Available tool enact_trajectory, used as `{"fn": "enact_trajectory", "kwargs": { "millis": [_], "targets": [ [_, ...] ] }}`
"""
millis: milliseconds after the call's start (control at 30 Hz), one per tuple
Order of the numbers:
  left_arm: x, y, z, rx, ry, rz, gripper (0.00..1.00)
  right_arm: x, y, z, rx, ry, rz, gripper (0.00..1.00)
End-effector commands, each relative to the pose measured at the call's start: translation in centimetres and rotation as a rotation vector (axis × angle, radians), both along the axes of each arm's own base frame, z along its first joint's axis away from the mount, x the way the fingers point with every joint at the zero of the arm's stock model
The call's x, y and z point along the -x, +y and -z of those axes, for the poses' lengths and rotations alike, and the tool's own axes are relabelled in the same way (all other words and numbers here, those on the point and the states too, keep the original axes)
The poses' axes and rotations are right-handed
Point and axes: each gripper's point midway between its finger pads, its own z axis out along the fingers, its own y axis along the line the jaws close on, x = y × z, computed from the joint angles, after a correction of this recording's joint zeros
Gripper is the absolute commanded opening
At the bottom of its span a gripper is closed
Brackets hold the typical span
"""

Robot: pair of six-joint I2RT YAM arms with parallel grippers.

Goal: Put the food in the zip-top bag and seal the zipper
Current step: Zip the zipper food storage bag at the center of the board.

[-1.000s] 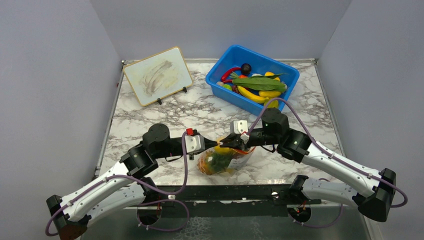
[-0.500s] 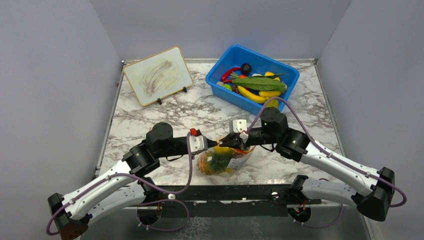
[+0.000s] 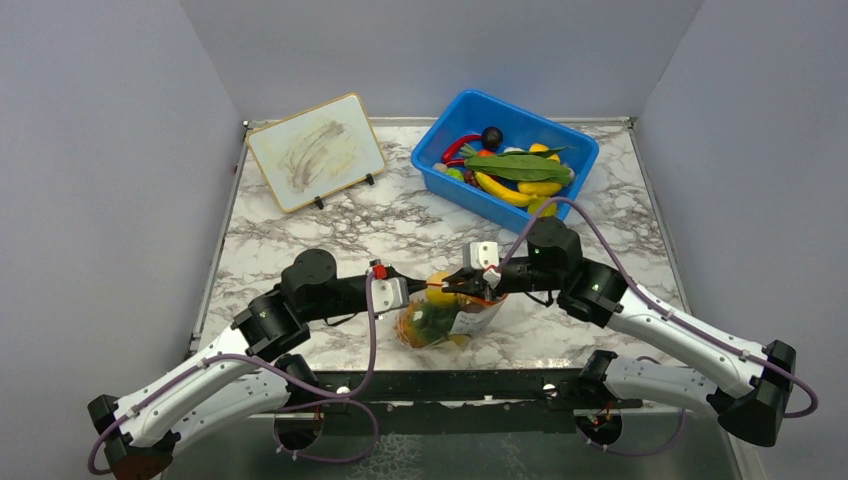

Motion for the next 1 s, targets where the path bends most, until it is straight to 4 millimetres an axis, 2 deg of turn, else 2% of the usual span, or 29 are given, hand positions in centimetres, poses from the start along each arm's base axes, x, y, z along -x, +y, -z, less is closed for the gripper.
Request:
{"fn": "enact_trajectory", "kwargs": {
  "millis": [0,167,367,567,667,833,967],
  "targets": [
    [-1.6,2.2,-1.9,-0.027,-0.1,-0.118,0.0,-0.9,-2.0,-1.4,0.032,-0.058,0.09,0.01],
    [-2.2,3.4,-2.2,-0.07,-0.142,-0.164,0.0,-1.4,-3.6,-1.5,0.081,-0.074,0.154,0.01],
    [-2.0,4.5,-3.4,-0.057,-0.183,-0.187,0.0,-2.4,-5.4,-1.9,0.108,-0.117,0.253,0.01],
    [-2.1,4.8,-2.9,-0.071,-0.178,-0.202,0.0,-1.9,-5.6,-1.9,0.115,-0.105,0.239,0.01],
    [-1.7,4.8,-3.3,-0.049,-0.188,-0.184,0.0,-1.6,-6.4,-1.7,0.154,-0.101,0.244,0.01],
    [-1.7,5.2,-3.9,-0.048,-0.199,-0.197,0.0,-0.9,-8.3,-3.7,0.163,-0.161,0.252,0.01],
    [-1.8,5.5,-3.8,-0.055,-0.21,-0.208,0.0,-0.2,-8.8,-3.8,0.161,-0.161,0.239,0.01]
  ]
}}
